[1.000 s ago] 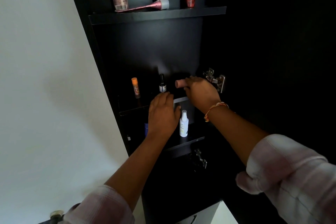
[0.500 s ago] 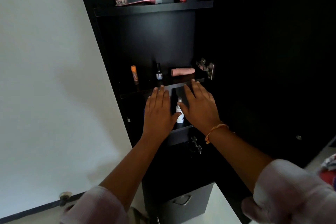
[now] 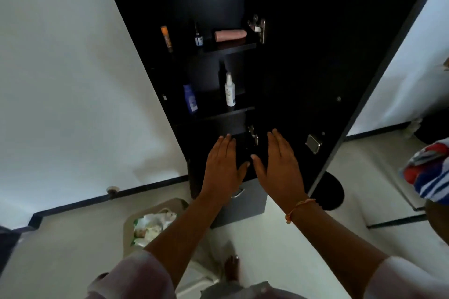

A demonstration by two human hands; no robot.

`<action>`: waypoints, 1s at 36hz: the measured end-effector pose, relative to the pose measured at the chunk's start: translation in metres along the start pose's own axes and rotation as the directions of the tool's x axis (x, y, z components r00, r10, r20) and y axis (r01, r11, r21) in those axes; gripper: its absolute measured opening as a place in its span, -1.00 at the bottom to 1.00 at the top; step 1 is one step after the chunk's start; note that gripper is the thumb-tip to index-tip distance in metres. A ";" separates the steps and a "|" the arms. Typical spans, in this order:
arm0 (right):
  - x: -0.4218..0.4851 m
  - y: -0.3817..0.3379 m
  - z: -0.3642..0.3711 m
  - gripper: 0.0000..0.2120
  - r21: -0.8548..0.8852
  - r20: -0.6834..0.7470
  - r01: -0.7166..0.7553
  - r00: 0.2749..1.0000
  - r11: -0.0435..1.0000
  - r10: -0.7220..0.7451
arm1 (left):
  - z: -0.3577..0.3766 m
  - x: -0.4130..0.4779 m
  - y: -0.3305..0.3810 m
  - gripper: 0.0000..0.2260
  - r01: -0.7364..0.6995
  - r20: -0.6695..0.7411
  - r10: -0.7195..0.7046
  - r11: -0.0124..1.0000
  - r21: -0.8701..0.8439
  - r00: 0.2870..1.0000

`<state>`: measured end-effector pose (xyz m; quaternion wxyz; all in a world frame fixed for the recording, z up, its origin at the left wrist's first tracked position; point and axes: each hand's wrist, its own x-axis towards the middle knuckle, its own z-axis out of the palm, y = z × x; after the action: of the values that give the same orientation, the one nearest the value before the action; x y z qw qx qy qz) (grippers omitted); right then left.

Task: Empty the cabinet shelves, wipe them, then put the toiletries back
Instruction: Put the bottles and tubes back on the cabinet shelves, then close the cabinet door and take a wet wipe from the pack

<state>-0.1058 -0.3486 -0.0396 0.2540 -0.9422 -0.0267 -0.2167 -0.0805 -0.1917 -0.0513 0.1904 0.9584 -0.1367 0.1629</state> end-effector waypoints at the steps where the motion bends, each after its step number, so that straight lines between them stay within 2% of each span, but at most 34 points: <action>1: -0.014 0.003 -0.003 -0.37 0.019 -0.032 -0.012 0.999 1.000 0.012 | 0.004 -0.010 0.002 -0.37 0.009 0.038 -0.008 1.000 -0.006 0.999; 6: -0.062 0.021 -0.014 -0.41 -0.005 -0.310 -0.130 0.943 0.991 0.122 | 0.021 -0.047 0.014 -0.37 0.031 0.154 -0.024 0.998 -0.047 0.988; 9: -0.070 0.035 -0.018 -0.35 0.028 -0.376 -0.238 0.897 0.971 0.231 | 0.026 -0.056 0.022 -0.37 0.050 0.195 -0.036 0.996 -0.071 0.980; 11: -0.067 0.044 -0.020 -0.33 0.094 -0.369 -0.312 0.871 0.945 0.324 | 0.029 -0.056 0.027 -0.37 0.052 0.204 -0.035 0.996 -0.077 0.978; 14: -0.054 0.061 -0.018 -0.32 0.224 -0.246 -0.387 0.866 0.894 0.436 | 0.034 -0.054 0.035 -0.37 0.047 0.222 -0.027 0.995 -0.085 0.975; 16: -0.046 0.066 -0.017 -0.39 0.334 -0.166 -0.395 0.869 0.856 0.466 | 0.036 -0.053 0.039 -0.37 0.049 0.232 -0.024 0.993 -0.103 0.972; 19: -0.040 0.065 -0.021 -0.58 0.392 -0.169 -0.409 0.848 0.824 0.501 | 0.037 -0.051 0.046 -0.38 0.069 0.242 -0.032 0.987 -0.144 0.970; 22: -0.042 0.066 -0.020 -0.66 0.399 -0.177 -0.402 0.848 0.824 0.499 | 0.037 -0.050 0.050 -0.42 0.099 0.225 -0.056 0.977 -0.187 0.973; 29: -0.055 0.055 -0.015 -0.71 0.402 -0.127 -0.337 0.900 0.851 0.417 | 0.037 -0.059 0.047 -0.55 0.133 0.219 -0.058 0.929 -0.346 0.974; 32: -0.059 0.044 -0.006 -0.78 0.418 -0.094 -0.294 0.927 0.860 0.363 | 0.030 -0.060 0.046 -0.58 0.189 0.227 -0.093 0.874 -0.448 0.969; 36: -0.062 0.026 0.007 -0.76 0.428 -0.044 -0.213 0.966 0.878 0.255 | 0.022 -0.063 0.039 -0.59 0.273 0.236 -0.165 0.784 -0.557 0.958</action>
<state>-0.1546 -0.3644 -0.0832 0.4758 -0.8499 0.0541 -0.2199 -0.1448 -0.2226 -0.0815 0.4804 0.8730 -0.0836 0.0053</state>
